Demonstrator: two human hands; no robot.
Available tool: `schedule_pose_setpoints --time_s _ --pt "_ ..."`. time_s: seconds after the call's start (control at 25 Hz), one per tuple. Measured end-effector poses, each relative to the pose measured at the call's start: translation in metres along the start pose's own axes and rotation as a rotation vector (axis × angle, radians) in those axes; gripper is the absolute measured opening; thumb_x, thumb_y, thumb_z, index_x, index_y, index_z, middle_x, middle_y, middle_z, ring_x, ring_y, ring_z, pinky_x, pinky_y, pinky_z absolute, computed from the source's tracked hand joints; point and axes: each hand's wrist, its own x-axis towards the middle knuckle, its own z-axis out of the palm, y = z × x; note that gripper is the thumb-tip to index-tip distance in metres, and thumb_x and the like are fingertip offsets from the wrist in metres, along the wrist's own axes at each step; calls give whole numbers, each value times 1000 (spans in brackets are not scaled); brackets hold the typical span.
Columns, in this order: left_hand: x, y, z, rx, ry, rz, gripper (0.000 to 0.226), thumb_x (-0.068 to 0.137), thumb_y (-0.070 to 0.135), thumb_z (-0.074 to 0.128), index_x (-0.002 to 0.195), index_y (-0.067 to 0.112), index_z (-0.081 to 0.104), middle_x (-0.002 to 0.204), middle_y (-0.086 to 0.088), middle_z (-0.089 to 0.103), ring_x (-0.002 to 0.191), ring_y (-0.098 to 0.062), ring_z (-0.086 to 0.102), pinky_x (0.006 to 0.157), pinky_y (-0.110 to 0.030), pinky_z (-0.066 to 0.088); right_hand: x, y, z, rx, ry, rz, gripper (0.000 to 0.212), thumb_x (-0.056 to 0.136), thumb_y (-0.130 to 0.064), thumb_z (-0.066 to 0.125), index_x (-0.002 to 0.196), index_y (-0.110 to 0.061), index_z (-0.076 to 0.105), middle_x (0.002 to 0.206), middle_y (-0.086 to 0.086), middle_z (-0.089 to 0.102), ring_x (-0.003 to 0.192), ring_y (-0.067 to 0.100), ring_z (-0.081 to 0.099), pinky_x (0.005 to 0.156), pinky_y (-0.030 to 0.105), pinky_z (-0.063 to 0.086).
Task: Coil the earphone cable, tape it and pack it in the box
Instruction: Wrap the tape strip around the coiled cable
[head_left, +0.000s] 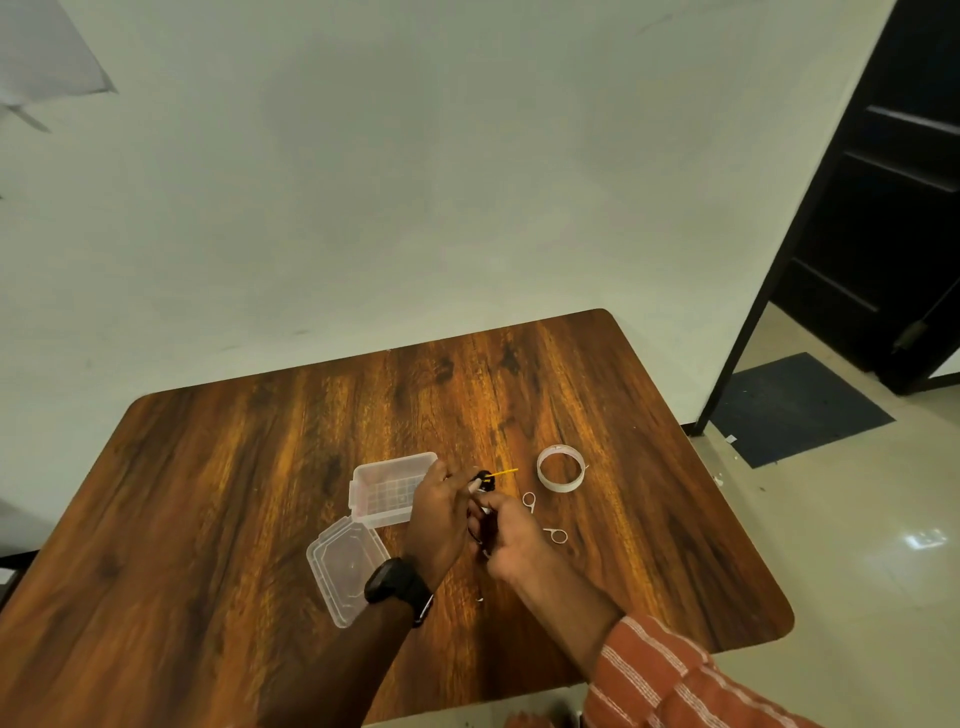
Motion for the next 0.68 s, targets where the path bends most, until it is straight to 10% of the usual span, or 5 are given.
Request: schedule_pose_setpoints --time_s 0.2,0.44,0.68 --pt "-3 2 -5 -134 -38 -265 25 99 20 51 91 18 74 86 -5 67 81 -13 63 75 -25 47 -11 -5 -2 39 -88 -6 21 86 -15 62 65 -12 67 50 -2 64 43 8 53 49 22 35" --pt "8 5 -31 -969 -269 -760 25 95 10 52 94 7 77 89 -13 73 82 -21 67 83 -33 51 -20 -15 -2 -164 -125 -42 23 87 -20 62 65 -16 67 60 -5 63 62 8 52 61 26 35" --pt "11 4 -43 -992 -267 -969 13 88 9 63 98 7 71 81 -10 73 75 -20 69 73 -31 55 -33 -15 1 -260 -87 -125 16 86 -12 64 70 -13 67 58 -3 63 55 8 49 54 24 32"
